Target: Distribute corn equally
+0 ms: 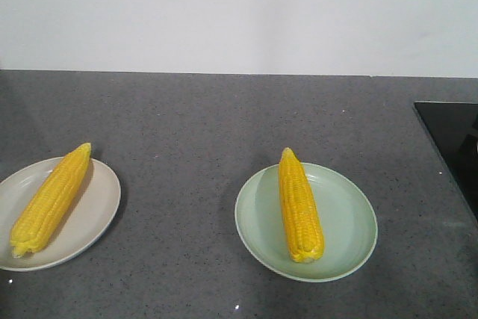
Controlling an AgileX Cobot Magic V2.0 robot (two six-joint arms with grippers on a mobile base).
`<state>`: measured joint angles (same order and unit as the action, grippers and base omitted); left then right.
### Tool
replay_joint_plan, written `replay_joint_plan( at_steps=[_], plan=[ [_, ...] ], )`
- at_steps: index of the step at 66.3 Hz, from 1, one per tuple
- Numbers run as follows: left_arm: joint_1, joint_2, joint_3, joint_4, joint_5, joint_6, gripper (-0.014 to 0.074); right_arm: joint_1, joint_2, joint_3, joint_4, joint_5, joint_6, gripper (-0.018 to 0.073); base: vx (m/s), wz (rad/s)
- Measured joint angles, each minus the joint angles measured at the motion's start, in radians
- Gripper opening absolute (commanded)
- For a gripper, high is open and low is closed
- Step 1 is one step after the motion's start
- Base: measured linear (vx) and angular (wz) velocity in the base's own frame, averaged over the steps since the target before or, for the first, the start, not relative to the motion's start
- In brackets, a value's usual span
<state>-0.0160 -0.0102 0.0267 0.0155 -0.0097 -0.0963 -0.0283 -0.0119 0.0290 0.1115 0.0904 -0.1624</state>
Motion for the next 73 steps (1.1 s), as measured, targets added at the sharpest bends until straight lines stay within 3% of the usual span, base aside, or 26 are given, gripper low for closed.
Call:
replay_joint_plan(
  at_steps=[16, 24, 73],
  plan=[
    [0.0, 0.0, 0.0, 0.0, 0.0, 0.0, -0.0006, 0.0, 0.0, 0.0, -0.138, -0.004, 0.138, -0.0011, 0.0, 0.0],
    [0.0, 0.0, 0.0, 0.0, 0.0, 0.0, -0.0006, 0.0, 0.0, 0.0, -0.155, -0.028, 0.187, -0.0011, 0.0, 0.0],
    [0.0, 0.0, 0.0, 0.0, 0.0, 0.0, -0.0006, 0.054, 0.0, 0.0, -0.166, -0.071, 0.205, -0.0011, 0.0, 0.0]
  ],
)
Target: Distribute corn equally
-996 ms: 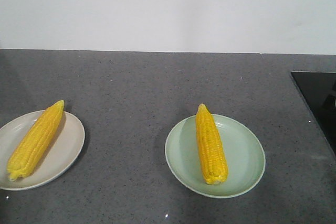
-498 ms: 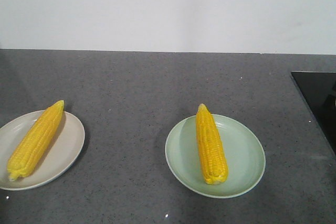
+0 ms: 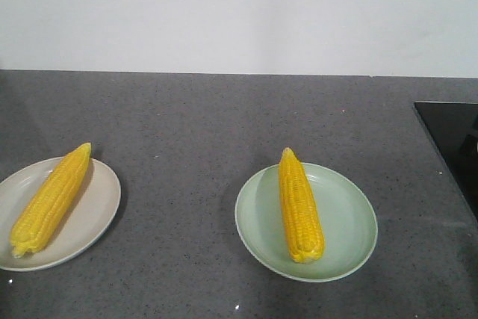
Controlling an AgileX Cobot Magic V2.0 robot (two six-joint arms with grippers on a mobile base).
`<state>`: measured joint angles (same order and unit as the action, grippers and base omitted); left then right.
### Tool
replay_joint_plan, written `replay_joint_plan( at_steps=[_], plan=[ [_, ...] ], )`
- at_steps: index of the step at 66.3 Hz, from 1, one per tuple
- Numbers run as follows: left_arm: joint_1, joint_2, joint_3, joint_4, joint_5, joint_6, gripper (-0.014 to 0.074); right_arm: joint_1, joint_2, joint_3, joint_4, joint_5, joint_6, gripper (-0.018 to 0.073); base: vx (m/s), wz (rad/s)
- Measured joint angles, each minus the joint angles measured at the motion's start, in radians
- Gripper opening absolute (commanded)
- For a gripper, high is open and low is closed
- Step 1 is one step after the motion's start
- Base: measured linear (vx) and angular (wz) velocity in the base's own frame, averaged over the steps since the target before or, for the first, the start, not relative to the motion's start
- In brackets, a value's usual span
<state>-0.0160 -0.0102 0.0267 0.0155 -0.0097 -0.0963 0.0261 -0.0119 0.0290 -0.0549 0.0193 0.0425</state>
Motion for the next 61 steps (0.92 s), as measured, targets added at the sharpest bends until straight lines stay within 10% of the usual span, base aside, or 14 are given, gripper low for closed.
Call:
replay_joint_plan(
  at_steps=[61],
  plan=[
    [0.0, 0.0, 0.0, 0.0, 0.0, 0.0, -0.0006, 0.001, 0.0, 0.0, -0.003, -0.007, 0.031, -0.0011, 0.0, 0.0]
  ],
)
